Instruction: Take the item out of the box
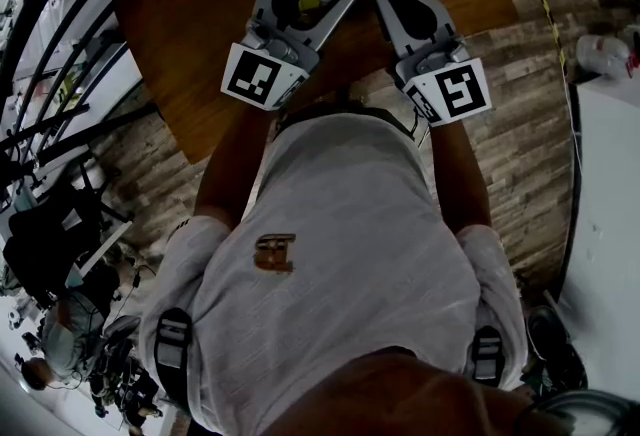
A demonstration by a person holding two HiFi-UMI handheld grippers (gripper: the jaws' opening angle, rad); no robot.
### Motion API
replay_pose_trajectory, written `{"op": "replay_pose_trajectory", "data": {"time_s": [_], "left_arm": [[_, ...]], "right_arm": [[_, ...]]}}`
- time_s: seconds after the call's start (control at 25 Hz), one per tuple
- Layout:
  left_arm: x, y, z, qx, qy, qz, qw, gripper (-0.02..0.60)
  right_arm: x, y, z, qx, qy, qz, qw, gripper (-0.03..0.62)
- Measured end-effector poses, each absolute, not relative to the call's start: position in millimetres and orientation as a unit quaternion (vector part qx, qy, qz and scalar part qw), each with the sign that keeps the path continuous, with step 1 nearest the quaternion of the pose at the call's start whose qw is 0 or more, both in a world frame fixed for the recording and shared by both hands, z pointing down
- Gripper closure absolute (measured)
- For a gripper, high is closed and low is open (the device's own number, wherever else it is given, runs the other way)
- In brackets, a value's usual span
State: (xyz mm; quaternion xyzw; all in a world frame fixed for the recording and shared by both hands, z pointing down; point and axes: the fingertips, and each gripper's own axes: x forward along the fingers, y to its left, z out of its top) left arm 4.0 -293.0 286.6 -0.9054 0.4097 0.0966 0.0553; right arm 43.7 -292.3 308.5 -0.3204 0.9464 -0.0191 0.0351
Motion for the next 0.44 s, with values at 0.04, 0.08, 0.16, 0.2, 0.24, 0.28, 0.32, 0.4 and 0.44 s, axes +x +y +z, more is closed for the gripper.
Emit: {"op": "replay_pose_trajectory", "data": {"time_s": [0.04,0.08,0.16,0.2,0.24,0.28,0.32,0.4,0.44], "left_arm": [[3.8,-292.1,286.4,-0.906,0.408,0.098,0.055,0.368],[3.6,-291.5,287.4,-0.906,0.408,0.096,0.053,0.368],[3.4,-291.0,289.3,-0.907,0.408,0.091,0.048,0.368],[3.3,-291.0,289.6,-0.907,0.409,0.09,0.047,0.368],[3.4,-291.2,289.6,-0.907,0.409,0.089,0.047,0.368],[3.6,-291.4,289.6,-0.907,0.409,0.089,0.048,0.368],[3.9,-291.6,289.5,-0.907,0.409,0.089,0.048,0.368],[4.6,-292.1,289.2,-0.907,0.408,0.09,0.049,0.368],[4.9,-292.4,289.0,-0.907,0.408,0.091,0.05,0.368]], "right_arm": [[43.5,-291.5,308.6,-0.321,0.946,-0.019,0.035,0.563],[43.4,-290.9,308.7,-0.322,0.946,-0.019,0.035,0.563],[43.0,-290.2,308.6,-0.322,0.946,-0.019,0.034,0.563],[43.0,-290.2,308.5,-0.323,0.946,-0.019,0.034,0.563],[43.1,-290.3,308.5,-0.323,0.946,-0.019,0.034,0.563],[43.4,-290.6,308.6,-0.323,0.946,-0.019,0.034,0.563],[43.7,-290.8,308.7,-0.323,0.946,-0.019,0.034,0.563],[44.6,-291.4,309.1,-0.323,0.945,-0.019,0.034,0.563],[45.1,-291.8,309.2,-0.323,0.945,-0.019,0.034,0.563]]}}
